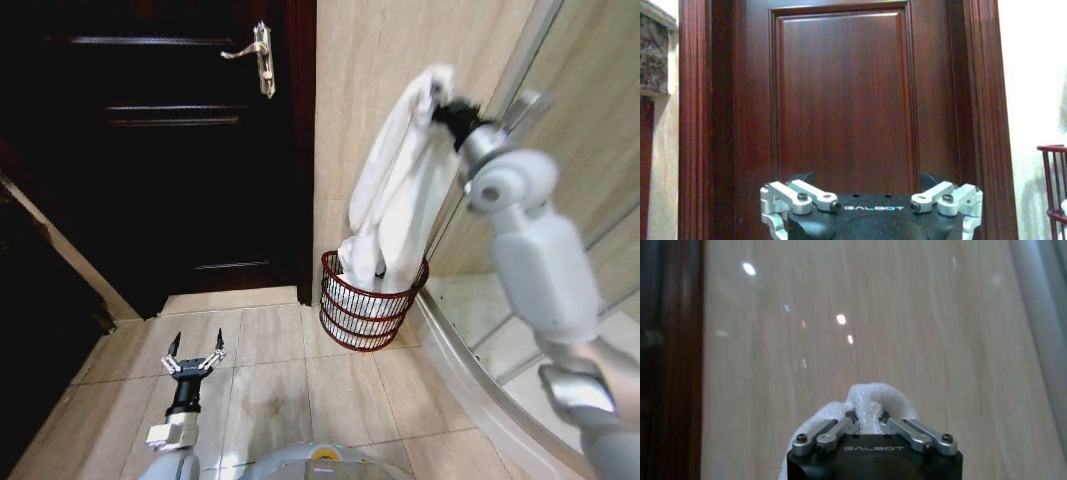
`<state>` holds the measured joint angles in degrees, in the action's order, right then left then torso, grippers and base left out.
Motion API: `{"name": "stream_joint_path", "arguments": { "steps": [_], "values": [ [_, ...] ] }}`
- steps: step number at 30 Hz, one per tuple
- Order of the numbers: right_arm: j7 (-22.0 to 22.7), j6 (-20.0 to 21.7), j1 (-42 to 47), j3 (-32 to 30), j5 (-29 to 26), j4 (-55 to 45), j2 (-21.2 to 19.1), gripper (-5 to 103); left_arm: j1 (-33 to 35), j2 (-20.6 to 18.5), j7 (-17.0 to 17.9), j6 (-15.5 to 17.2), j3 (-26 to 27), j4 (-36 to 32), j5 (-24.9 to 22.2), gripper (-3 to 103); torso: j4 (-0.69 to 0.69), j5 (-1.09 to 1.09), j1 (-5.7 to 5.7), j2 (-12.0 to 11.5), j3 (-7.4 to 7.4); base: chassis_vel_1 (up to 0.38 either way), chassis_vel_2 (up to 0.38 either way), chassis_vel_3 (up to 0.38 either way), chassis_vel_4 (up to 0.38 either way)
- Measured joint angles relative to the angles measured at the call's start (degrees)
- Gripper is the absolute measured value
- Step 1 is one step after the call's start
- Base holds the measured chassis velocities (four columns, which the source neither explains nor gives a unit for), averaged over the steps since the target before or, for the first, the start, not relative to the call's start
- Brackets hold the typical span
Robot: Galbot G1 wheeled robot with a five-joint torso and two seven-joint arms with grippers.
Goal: Discard the used towel into the hamper.
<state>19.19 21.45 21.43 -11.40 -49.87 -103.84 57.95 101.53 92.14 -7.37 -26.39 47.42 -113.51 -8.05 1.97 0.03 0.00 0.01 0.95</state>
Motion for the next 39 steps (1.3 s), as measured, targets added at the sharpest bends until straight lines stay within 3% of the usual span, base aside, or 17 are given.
{"name": "stream_joint_path", "arguments": {
  "steps": [6, 9, 14, 17, 20, 23, 24, 25, 28, 31, 36, 39],
  "values": [
    [-0.6, -2.6, 8.3, -0.8, 2.4, 4.7, 5.7, 12, 0.3, 0.0, 0.1, -0.3, 0.1, -0.1, -0.3, 100, 0.0, -0.04, 0.0, 0.0, 0.0, 0.0, 0.0, 0.0, 0.0],
    [-2.3, -3.6, 12.3, -1.6, 6.5, 8.0, 8.4, 12, 0.4, 0.0, 0.1, -0.5, 0.2, -0.2, -0.8, 100, 0.01, -0.05, 0.0, 0.0, 0.0, 0.0, 0.0, 0.0, 0.0],
    [-4.9, -2.9, 16.2, -2.4, 10.0, 10.2, 9.3, 12, 0.4, 0.0, 0.2, -0.5, 0.3, -0.1, -1.2, 100, 0.0, -0.03, 0.0, 0.0, 0.0, 0.0, 0.0, 0.0, 0.0],
    [-5.6, -1.0, 18.1, -2.5, 10.9, 11.0, 9.5, 12, 0.2, 0.0, 0.2, -0.5, 0.3, 0.0, -1.3, 100, 0.0, -0.03, 0.0, 0.0, 0.0, 0.0, 0.0, 0.0, 0.0],
    [-5.8, 4.1, 19.5, -2.0, 11.1, 11.5, 9.6, 12, -0.1, 0.0, 0.2, -0.5, 0.2, 0.1, -1.4, 100, -0.01, -0.05, 0.0, 0.0, 0.0, 0.0, 0.0, 0.0, 0.0],
    [-3.1, 7.8, 19.5, -1.0, 10.1, 11.7, 9.9, 12, -0.2, 0.0, 0.2, -0.5, 0.2, 0.1, -1.5, 100, 0.0, -0.03, 0.0, 0.0, -0.01, 0.0, 0.0, 0.0, 0.0],
    [-0.6, 11.2, 19.4, -0.6, 8.1, 11.6, 10.1, 12, -0.2, 0.0, 0.2, -0.5, 0.2, 0.1, -1.7, 100, 0.0, -0.05, 0.0, 0.0, -0.01, 0.0, 0.0, 0.0, 0.0],
    [-0.6, 11.2, 19.4, -0.6, 8.1, 11.6, 10.1, 12, -0.2, 0.0, 0.2, -0.5, 0.2, 0.1, -1.7, 100, 0.0, -0.05, 0.0, 0.0, -0.01, 0.0, 0.0, 0.0, 0.0],
    [3.3, 18.4, 18.9, -0.7, 2.1, 11.6, 10.9, 12, -0.3, 0.0, 0.2, -0.5, 0.3, 0.1, -2.3, 100, 0.0, -0.05, 0.0, 0.0, -0.01, 0.0, 0.0, 0.0, 0.0],
    [4.3, 20.5, 18.4, -0.8, 0.7, 12.7, 11.4, 12, -0.3, 0.0, 0.3, -0.5, 0.4, 0.3, -2.7, 100, 0.01, -0.02, 0.0, 0.0, 0.0, 0.0, 0.0, 0.0, 0.0],
    [3.3, 20.6, 19.6, -1.0, 3.4, 8.6, 10.2, 10, -0.5, 0.0, 0.3, -0.4, 0.4, 0.8, -3.3, 100, -0.01, -0.02, 0.0, 0.0, 0.01, 0.0, 0.0, 0.0, 0.0],
    [5.6, 19.7, 20.3, -1.1, 3.6, 4.3, 9.4, 20, -0.8, 0.0, 0.3, -0.3, 0.3, 1.1, -3.3, 100, 0.0, -0.03, 0.0, 0.0, 0.01, 0.0, 0.0, 0.0, 0.0]
  ]
}}
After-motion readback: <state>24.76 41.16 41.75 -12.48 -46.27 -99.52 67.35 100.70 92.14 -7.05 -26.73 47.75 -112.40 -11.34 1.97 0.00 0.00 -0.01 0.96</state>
